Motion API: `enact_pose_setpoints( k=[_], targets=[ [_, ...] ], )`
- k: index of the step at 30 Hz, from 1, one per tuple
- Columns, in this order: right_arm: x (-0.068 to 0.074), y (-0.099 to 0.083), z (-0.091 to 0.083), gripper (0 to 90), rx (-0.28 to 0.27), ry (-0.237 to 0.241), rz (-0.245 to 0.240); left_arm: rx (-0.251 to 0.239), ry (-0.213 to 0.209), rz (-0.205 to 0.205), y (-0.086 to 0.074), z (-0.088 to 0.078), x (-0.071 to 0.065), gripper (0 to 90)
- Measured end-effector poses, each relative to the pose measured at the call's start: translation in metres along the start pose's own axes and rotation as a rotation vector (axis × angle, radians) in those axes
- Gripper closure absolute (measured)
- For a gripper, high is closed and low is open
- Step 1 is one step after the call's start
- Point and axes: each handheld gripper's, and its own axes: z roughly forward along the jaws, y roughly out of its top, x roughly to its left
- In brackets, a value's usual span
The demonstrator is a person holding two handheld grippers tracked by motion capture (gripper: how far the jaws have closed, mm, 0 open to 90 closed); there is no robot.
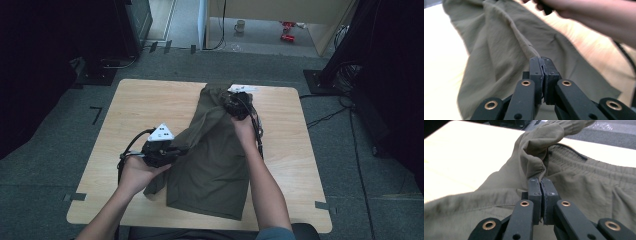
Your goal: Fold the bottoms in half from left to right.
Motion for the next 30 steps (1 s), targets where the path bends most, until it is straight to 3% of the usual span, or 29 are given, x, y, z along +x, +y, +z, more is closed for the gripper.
enact_pose_setpoints(
  k=[7, 12, 15, 16, 18, 20, 21, 22, 26, 30],
  targets=[
    [-0.016, 0.001, -0.011, 87.3, -0.012, -0.038, 0.019, 0.007, -0.067, 0.056, 0.013, 0.035, -0.038, 89.0],
    [-0.030, 0.001, -0.021, 86.4, -0.027, -0.069, 0.019, -0.012, -0.110, 0.043, 0.024, 0.050, -0.051, 88.8],
    [-0.049, 0.000, -0.028, 85.7, 0.019, -0.092, 0.021, -0.005, -0.128, 0.058, 0.030, 0.064, -0.064, 88.8],
    [-0.049, 0.000, -0.028, 85.7, 0.019, -0.092, 0.021, -0.004, -0.146, 0.049, 0.032, 0.069, -0.067, 88.8],
    [-0.063, -0.005, -0.032, 85.3, 0.038, -0.113, 0.033, -0.026, -0.203, 0.012, 0.035, 0.084, -0.077, 88.8],
    [-0.067, -0.007, -0.033, 85.3, 0.042, -0.120, 0.039, -0.032, -0.224, -0.003, 0.037, 0.090, -0.079, 88.7],
    [-0.072, -0.010, -0.034, 83.8, 0.053, -0.134, 0.041, -0.022, -0.252, -0.024, 0.040, 0.104, -0.084, 88.6],
    [-0.075, -0.011, -0.033, 81.9, 0.068, -0.139, 0.043, -0.022, -0.252, -0.024, 0.040, 0.104, -0.084, 88.6],
    [-0.083, -0.016, -0.033, 78.7, 0.105, -0.156, 0.023, -0.007, -0.276, -0.059, 0.042, 0.129, -0.092, 88.6],
    [-0.092, -0.020, -0.042, 78.1, 0.093, -0.158, 0.022, 0.012, -0.300, -0.067, 0.044, 0.151, -0.104, 88.6]
  ],
)
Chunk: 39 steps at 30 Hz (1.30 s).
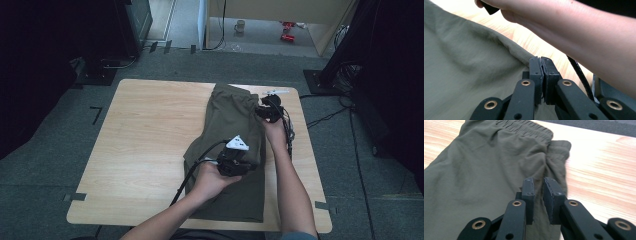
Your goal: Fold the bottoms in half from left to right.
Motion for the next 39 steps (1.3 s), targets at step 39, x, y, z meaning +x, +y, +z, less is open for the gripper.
enact_pose_setpoints(
  k=[39],
  targets=[
    [0.005, -0.044, -0.026, 64.0, -0.046, 0.125, -0.055, 0.086, 0.266, 0.081, -0.019, -0.049, 0.107, 64.8]
  ],
)
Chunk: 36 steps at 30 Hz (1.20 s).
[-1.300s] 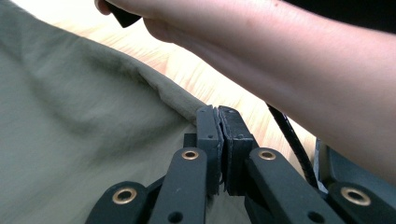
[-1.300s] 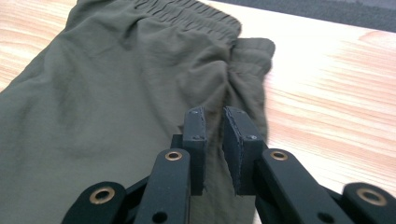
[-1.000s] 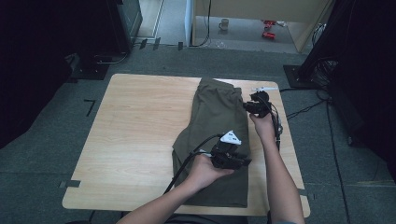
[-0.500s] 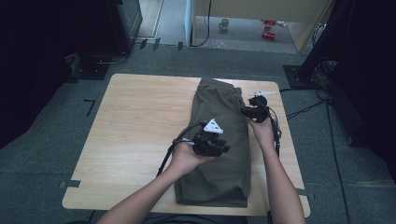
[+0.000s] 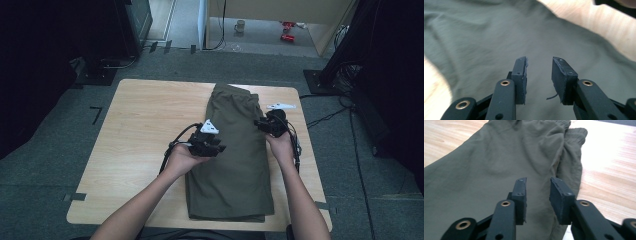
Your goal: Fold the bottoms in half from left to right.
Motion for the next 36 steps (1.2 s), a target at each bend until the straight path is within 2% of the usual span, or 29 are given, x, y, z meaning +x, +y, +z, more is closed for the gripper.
enact_pose_setpoints(
  k=[3, 4, 5, 8, 12, 15, 17, 19, 22, 27, 28, 30, 34, 36],
  targets=[
    [0.003, -0.007, 0.001, 61.5, 0.013, 0.010, -0.015, 0.028, 0.003, -0.013, -0.006, 0.005, 0.012, 62.9],
    [0.005, -0.012, 0.002, 57.8, 0.016, 0.024, -0.022, 0.035, 0.005, -0.019, -0.008, 0.006, 0.016, 61.6],
    [0.005, -0.015, 0.002, 56.7, 0.015, 0.025, -0.024, 0.031, 0.001, -0.041, -0.013, 0.009, 0.021, 61.0],
    [0.007, -0.023, 0.005, 55.9, 0.029, 0.043, -0.034, 0.026, 0.001, -0.044, -0.017, 0.011, 0.024, 58.7],
    [0.010, -0.034, 0.008, 56.1, 0.034, 0.041, -0.049, 0.045, 0.028, -0.003, -0.027, 0.016, 0.029, 55.6],
    [0.010, -0.039, 0.011, 56.2, 0.037, 0.048, -0.046, 0.059, 0.029, -0.012, -0.030, 0.019, 0.031, 55.0],
    [0.010, -0.044, 0.013, 55.7, 0.034, 0.038, -0.048, 0.046, 0.020, -0.038, -0.036, 0.020, 0.035, 55.0],
    [0.010, -0.046, 0.015, 55.3, 0.037, 0.035, -0.047, 0.049, 0.020, -0.032, -0.039, 0.022, 0.035, 55.0],
    [0.013, -0.050, 0.019, 54.0, 0.041, 0.028, -0.060, 0.027, 0.020, -0.014, -0.044, 0.021, 0.036, 54.5],
    [0.020, -0.052, 0.020, 52.5, 0.037, 0.002, -0.102, 0.020, 0.013, -0.018, -0.047, 0.018, 0.039, 53.8],
    [0.022, -0.053, 0.021, 52.6, 0.034, -0.002, -0.114, 0.022, 0.011, -0.008, -0.049, 0.015, 0.041, 53.8],
    [0.027, -0.055, 0.021, 52.6, 0.019, -0.006, -0.116, 0.014, 0.021, -0.007, -0.052, 0.013, 0.041, 53.8],
    [0.035, -0.057, 0.023, 52.1, 0.006, 0.003, -0.124, -0.005, 0.036, -0.010, -0.059, 0.008, 0.043, 53.8],
    [0.040, -0.058, 0.024, 51.6, 0.001, 0.010, -0.133, -0.003, 0.047, -0.029, -0.064, 0.001, 0.045, 53.8]
  ],
)
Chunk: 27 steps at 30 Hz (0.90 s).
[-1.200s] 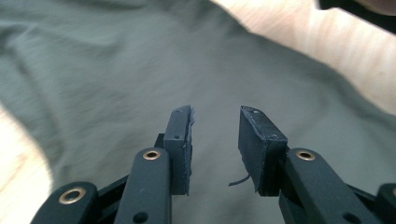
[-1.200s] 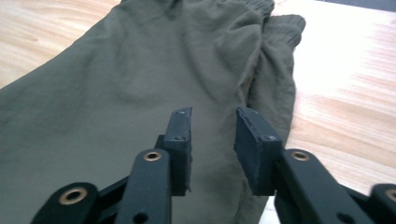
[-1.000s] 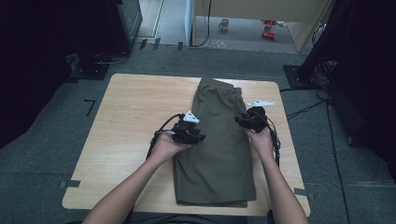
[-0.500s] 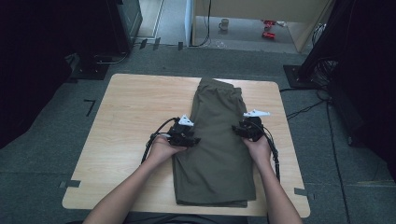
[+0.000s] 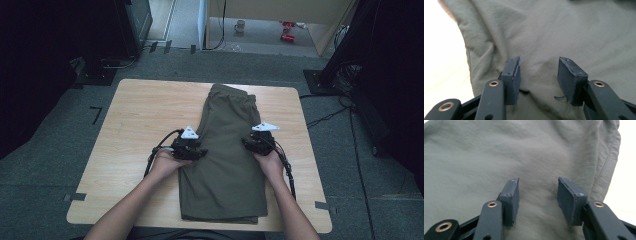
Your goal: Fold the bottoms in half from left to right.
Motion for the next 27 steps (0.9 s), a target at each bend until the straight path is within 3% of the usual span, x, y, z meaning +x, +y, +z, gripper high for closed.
enact_pose_setpoints(
  k=[11, 27],
  targets=[
    [0.030, 0.003, 0.007, 47.8, -0.009, 0.039, -0.032, -0.001, 0.017, -0.029, -0.022, -0.026, 0.011, 54.5],
    [0.061, -0.002, 0.002, 43.4, 0.001, 0.103, -0.095, 0.020, 0.027, -0.032, -0.047, -0.054, 0.001, 50.1]
  ],
)
